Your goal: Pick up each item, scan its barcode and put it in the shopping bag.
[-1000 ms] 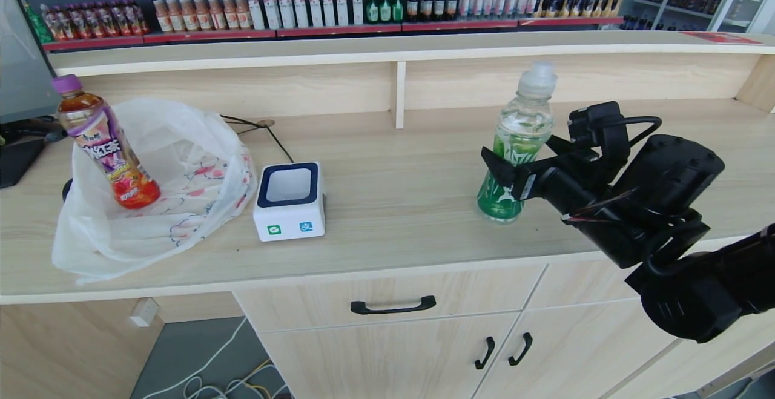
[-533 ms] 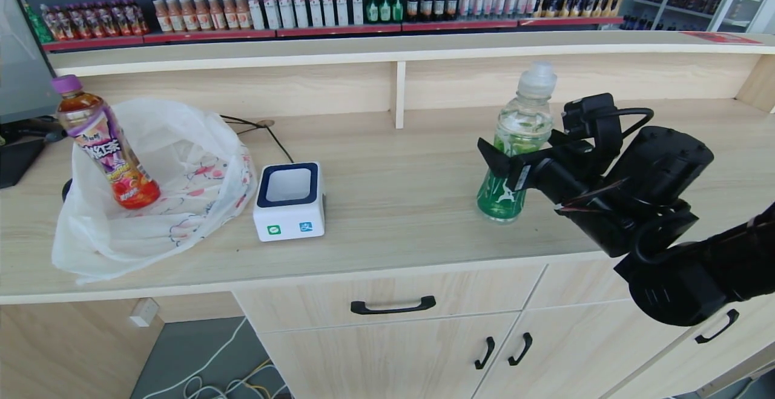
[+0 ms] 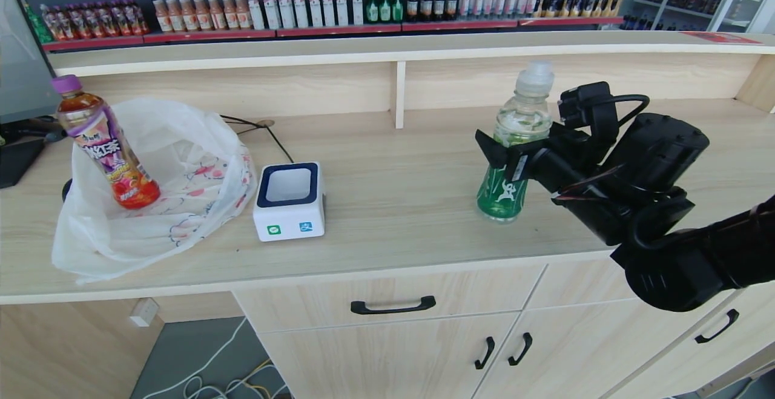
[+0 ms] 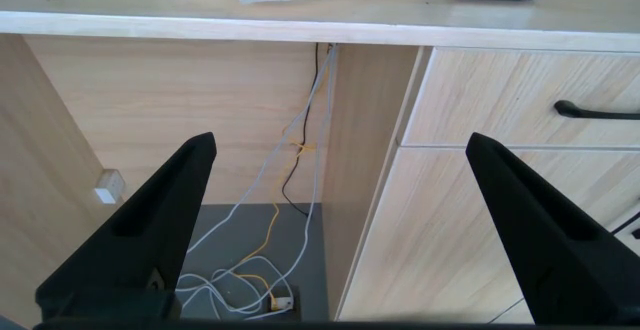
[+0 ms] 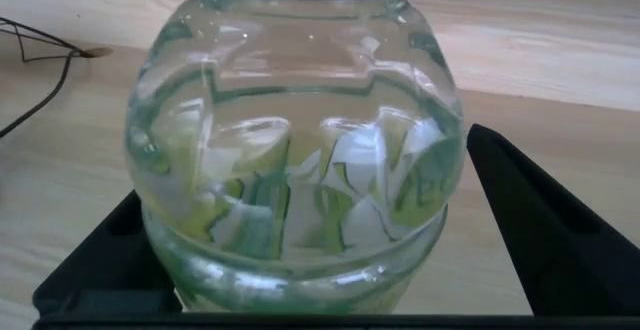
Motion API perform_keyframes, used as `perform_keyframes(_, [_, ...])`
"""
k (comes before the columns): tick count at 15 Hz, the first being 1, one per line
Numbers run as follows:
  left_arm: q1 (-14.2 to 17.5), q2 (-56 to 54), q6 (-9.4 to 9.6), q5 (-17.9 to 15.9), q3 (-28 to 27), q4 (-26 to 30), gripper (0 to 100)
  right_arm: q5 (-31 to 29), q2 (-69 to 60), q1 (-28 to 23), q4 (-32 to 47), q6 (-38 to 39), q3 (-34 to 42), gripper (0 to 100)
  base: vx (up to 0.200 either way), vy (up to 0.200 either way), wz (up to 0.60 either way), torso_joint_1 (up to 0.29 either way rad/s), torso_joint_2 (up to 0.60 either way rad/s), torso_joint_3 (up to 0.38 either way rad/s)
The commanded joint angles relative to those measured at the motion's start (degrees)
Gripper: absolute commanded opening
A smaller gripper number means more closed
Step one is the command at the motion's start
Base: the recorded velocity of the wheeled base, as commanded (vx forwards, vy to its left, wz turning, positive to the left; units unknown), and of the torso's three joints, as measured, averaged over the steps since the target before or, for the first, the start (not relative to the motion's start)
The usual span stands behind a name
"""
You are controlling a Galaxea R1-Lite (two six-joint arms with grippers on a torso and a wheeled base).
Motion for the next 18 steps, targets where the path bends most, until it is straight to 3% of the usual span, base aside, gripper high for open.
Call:
perform_keyframes(1, [0.0, 0.0, 0.00, 0.0, 0.0, 0.0, 100, 0.0, -0.1, 0.0, 0.0, 0.0, 0.0, 100, 0.000, 0.000, 0.00, 0.000, 0.00, 0.000])
perform_keyframes(4, [0.0, 0.0, 0.00, 0.0, 0.0, 0.0, 100, 0.0, -0.2, 0.0, 0.0, -0.1, 0.2, 100, 0.000, 0.000, 0.00, 0.000, 0.00, 0.000])
perform_keyframes(5, [0.0, 0.0, 0.00, 0.1, 0.0, 0.0, 100, 0.0, -0.3, 0.0, 0.0, -0.2, 0.5, 0, 0.000, 0.000, 0.00, 0.000, 0.00, 0.000])
perform_keyframes(18, [0.0, 0.0, 0.00, 0.0, 0.0, 0.0, 100, 0.1, -3.3, 0.0, 0.0, -0.1, 0.4, 0, 0.000, 0.000, 0.00, 0.000, 0.00, 0.000])
